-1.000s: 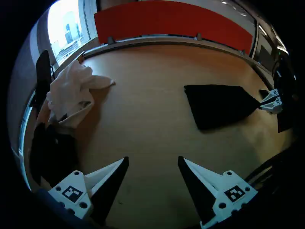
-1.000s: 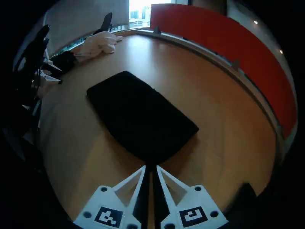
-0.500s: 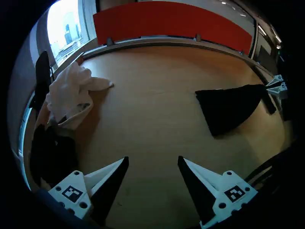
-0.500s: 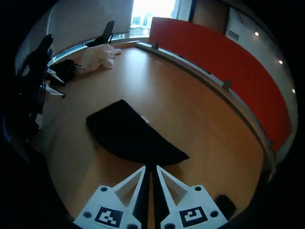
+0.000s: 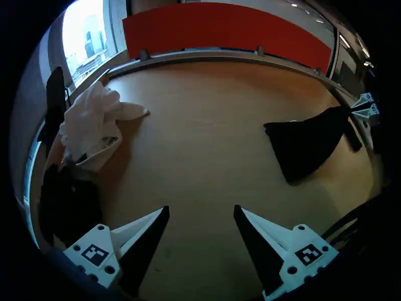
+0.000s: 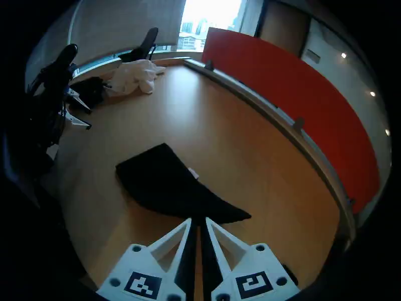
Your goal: Fold towel
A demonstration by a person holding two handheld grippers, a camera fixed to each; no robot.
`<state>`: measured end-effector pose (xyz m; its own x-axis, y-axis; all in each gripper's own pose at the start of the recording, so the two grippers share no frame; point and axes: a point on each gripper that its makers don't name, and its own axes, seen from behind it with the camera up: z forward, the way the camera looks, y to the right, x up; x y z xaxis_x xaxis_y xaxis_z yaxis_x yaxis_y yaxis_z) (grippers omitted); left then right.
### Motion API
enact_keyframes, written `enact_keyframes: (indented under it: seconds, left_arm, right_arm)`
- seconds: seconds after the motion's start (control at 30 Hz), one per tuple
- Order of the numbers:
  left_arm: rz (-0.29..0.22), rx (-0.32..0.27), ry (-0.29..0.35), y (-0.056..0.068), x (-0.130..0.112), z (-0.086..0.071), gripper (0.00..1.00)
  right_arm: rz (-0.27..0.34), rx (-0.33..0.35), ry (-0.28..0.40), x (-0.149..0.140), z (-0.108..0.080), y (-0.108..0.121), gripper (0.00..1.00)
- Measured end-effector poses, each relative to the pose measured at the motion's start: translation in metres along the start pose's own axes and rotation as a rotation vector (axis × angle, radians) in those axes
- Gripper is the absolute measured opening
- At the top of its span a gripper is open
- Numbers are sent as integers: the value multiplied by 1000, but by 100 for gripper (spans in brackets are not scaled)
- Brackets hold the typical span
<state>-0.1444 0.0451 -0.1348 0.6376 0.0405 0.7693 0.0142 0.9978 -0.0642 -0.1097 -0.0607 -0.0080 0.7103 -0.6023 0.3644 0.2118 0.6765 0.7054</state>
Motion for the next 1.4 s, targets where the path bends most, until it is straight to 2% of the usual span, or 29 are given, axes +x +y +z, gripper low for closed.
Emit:
enact_keyframes:
  seconds: [0.3, 0.67, 0.97, 1.07, 1.27, 1.4]
  left_arm:
    - [-10, -5, 12, -1, 4, -9, 95]
    - [-26, 5, 36, -12, 2, -31, 95]
    - [-60, 25, 37, -27, -9, -44, 95]
    - [-65, 28, 37, -29, -11, -46, 95]
    - [-67, 24, 37, -28, -13, -46, 95]
    - [-64, 22, 37, -28, -13, -46, 95]
  right_arm:
    - [-57, 63, 40, 37, 24, -25, 4]
    - [-140, 181, 58, 73, 67, -78, 4]
    - [-146, 287, 6, 69, 116, -126, 4]
    - [-140, 305, -13, 64, 127, -135, 4]
    - [-136, 310, -24, 62, 131, -138, 6]
    - [-130, 308, -32, 59, 131, -137, 12]
